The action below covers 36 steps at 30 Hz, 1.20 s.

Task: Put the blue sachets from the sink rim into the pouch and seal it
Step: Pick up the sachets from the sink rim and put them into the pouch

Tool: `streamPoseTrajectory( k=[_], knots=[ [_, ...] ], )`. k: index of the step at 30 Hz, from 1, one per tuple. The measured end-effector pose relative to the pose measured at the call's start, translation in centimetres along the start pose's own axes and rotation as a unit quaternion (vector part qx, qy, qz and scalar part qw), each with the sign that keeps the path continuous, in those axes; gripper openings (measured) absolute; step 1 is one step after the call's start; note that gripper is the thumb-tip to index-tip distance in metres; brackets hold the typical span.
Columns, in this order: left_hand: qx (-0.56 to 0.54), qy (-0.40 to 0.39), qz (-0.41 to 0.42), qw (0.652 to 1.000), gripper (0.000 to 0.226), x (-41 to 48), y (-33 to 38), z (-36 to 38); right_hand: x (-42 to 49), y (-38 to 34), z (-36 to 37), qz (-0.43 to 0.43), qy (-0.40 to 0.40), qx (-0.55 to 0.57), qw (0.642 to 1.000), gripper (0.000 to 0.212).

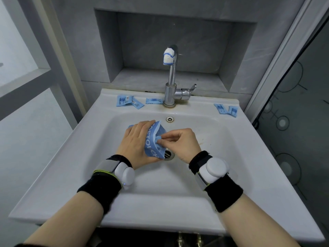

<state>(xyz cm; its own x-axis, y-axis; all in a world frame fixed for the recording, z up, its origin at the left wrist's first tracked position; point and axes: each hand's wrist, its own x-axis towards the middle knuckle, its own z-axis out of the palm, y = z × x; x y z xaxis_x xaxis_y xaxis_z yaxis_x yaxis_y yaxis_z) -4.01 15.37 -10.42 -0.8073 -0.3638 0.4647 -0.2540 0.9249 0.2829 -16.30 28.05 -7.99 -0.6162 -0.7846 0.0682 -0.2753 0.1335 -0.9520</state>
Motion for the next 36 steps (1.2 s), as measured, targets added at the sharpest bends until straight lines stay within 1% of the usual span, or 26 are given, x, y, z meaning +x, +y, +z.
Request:
streamPoseTrajectory(
  k=[13, 27, 36],
  knots=[
    [0.004, -0.003, 0.041, 0.999, 0.106, 0.19, 0.23, 0.01, -0.06, 0.12, 0.44, -0.015, 0.002, -0.028, 1.0, 0.016],
    [0.022, -0.001, 0.058, 0.998, 0.106, 0.26, 0.23, 0.05, -0.26, -0.1, 0.42, -0.023, 0.015, -0.031, 0.999, 0.017],
    [0.023, -0.003, 0.058, 0.998, 0.107, 0.34, -0.14, 0.58, -0.3, -0.06, 0.66, -0.039, -0.001, -0.052, 0.998, 0.017]
  ],
)
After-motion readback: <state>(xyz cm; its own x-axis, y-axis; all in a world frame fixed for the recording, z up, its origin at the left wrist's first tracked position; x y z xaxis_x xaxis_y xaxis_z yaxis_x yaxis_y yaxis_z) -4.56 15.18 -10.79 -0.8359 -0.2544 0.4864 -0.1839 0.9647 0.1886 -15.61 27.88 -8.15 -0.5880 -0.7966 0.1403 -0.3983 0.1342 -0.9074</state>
